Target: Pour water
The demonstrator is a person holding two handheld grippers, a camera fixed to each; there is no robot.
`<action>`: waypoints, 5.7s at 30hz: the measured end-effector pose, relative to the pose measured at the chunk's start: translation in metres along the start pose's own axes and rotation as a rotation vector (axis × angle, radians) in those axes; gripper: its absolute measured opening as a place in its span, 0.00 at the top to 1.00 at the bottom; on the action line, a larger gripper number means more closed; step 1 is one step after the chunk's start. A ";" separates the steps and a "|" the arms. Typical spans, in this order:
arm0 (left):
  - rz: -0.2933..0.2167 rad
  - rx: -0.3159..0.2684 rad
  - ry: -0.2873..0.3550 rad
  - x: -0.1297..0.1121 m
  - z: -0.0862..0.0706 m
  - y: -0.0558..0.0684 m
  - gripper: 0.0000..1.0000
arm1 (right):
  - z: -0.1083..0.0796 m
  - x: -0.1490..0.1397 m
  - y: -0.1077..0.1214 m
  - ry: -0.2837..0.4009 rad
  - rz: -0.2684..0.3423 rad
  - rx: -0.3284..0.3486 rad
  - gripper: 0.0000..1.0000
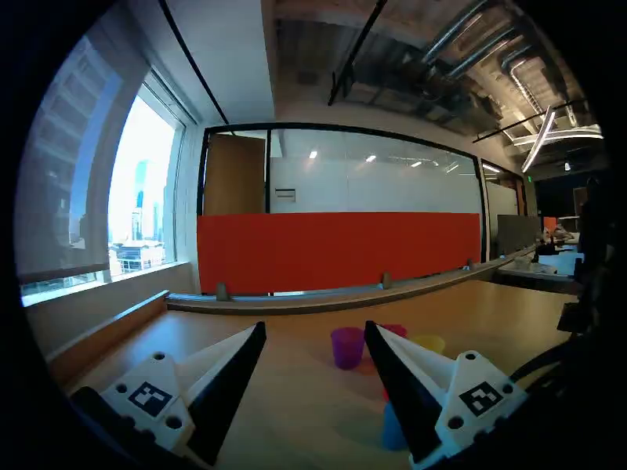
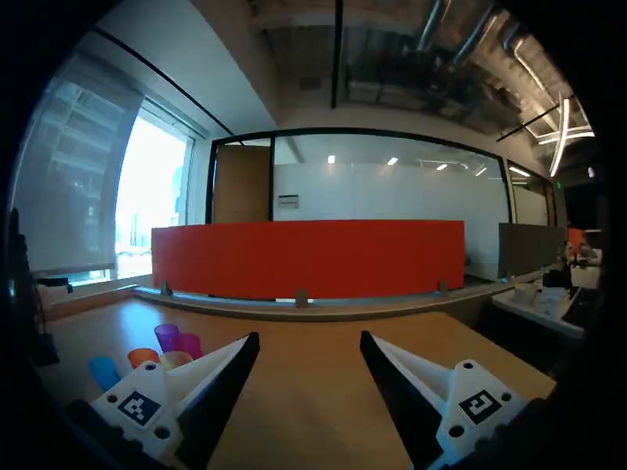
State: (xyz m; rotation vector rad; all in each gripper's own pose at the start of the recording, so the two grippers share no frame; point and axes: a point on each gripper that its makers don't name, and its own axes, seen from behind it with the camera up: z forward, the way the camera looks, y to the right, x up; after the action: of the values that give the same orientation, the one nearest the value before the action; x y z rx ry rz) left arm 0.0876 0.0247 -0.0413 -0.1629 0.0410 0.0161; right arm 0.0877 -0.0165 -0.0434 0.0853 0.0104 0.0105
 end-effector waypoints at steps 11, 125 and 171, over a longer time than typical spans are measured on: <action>0.000 0.059 0.048 0.000 0.004 0.005 0.07 | -0.001 0.003 0.017 -0.011 0.001 -0.049 0.00; -0.017 0.153 -0.042 -0.090 0.033 -0.028 0.07 | 0.021 -0.013 0.007 0.065 -0.011 -0.031 0.00; -0.017 0.153 -0.042 -0.090 0.032 -0.028 0.07 | 0.043 -0.085 0.018 -0.001 0.011 -0.058 0.01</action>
State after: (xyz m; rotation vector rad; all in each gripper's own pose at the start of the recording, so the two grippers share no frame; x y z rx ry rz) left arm -0.0006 0.0012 -0.0010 -0.0103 -0.0014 -0.0001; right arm 0.0033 -0.0033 0.0013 0.0278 0.0084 0.0215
